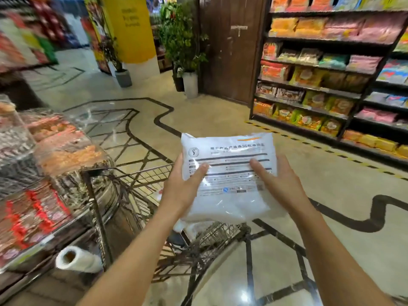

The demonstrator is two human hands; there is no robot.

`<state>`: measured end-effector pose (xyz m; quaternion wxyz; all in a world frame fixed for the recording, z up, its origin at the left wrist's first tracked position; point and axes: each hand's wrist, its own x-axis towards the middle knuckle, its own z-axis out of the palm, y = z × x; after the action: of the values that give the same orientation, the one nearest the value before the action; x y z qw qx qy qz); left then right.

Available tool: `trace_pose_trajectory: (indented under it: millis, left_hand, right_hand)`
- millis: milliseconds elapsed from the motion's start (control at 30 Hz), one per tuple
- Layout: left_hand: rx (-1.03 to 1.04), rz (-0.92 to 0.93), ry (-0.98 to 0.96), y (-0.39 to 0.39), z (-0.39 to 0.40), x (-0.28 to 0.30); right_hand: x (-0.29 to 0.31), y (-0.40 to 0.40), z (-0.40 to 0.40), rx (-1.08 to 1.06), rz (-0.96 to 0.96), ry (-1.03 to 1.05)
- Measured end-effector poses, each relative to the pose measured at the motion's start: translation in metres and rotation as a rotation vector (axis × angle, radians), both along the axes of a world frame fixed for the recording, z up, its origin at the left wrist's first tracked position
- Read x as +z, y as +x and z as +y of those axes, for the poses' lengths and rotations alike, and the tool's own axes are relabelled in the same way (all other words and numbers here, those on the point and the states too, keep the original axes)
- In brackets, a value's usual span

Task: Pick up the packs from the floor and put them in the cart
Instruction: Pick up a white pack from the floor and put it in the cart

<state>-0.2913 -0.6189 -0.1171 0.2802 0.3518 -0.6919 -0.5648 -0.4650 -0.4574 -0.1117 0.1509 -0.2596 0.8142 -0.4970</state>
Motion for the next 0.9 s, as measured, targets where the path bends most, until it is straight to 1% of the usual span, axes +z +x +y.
trace_pose_trajectory:
  millis: [100,267,333,533,767,900]
  left_hand:
    - [0.017,-0.006,0.001,-0.029,-0.046,-0.022]
    - [0.088,0.018,0.077,-0.062,-0.113,-0.055]
    - [0.119,0.032,0.113,-0.069,-0.133,-0.071]
    - [0.223,-0.028,0.213,-0.073,-0.173,-0.123]
    - [0.383,-0.035,0.405,-0.074,-0.201,-0.191]
    - [0.524,-0.083,0.456,-0.082,-0.226,-0.236]
  right_hand:
    - [-0.020,-0.035,-0.052,0.024,0.009,0.008]
    - [-0.056,-0.078,-0.136,0.079,0.011,0.040]
    - [-0.069,-0.091,-0.163,0.135,0.005,0.051]
    - [-0.113,-0.105,-0.228,0.295,-0.028,0.116]
    - [-0.189,-0.119,-0.291,0.479,-0.117,0.194]
    - [-0.237,-0.131,-0.329,0.574,-0.126,0.235]
